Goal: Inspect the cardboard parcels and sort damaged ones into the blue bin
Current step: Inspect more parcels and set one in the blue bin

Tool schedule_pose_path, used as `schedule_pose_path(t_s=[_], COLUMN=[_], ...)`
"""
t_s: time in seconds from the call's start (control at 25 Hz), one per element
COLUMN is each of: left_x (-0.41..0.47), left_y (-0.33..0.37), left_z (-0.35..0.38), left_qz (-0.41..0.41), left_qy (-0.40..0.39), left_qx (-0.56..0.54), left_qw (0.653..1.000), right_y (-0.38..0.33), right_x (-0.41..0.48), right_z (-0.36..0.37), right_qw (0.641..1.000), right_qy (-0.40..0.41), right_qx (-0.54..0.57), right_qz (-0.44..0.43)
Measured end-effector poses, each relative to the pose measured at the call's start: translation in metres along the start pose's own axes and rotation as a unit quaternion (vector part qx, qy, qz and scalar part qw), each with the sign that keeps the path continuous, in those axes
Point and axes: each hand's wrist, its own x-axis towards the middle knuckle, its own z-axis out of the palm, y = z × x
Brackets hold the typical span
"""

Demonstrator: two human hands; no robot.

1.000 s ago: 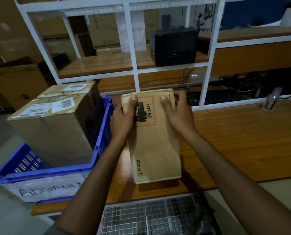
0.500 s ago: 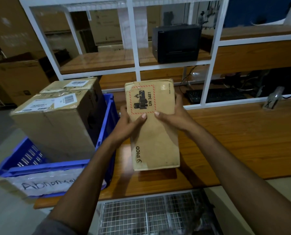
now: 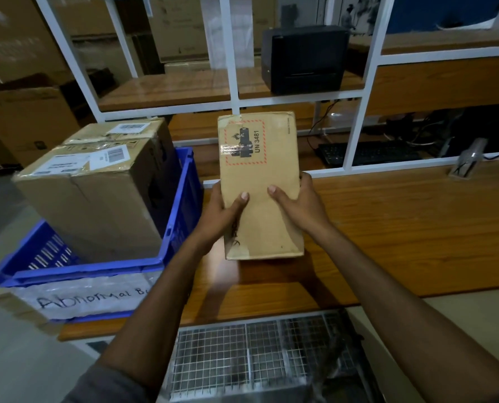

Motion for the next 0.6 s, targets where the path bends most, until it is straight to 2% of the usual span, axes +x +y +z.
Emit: schedule_pose_path(t_s=[0.12,0.28,0.44,0.6], left_x=[-0.007,-0.006,-0.013,-0.019], left_y=[-0.009,-0.028,-0.046,-0.041], left_z=[-0.003,0.001,0.002,-0.009], left_qz=[0.008,0.009,-0.001,0.055], left_qy=[-0.05,-0.04,-0.092,-0.12], left_qx=[0.012,0.02,0.022,0.053], left_qw=[0.999,0.999,0.996,0.99], right_y=[0.005,0.022,0.032,0.036], right_x=[-0.001,-0.009,-0.016,-0.021], right_z=[-0.008,0.003,-0.003,-0.022], right_qw=[0.996,0.999,0.992,0.987], right_qy=[-0.084,-0.034,-0.128,-0.155], right_qx=[0.022,-0.03,-0.017,-0.029], right_qz=[0.018,-0.005,0.012,-0.027])
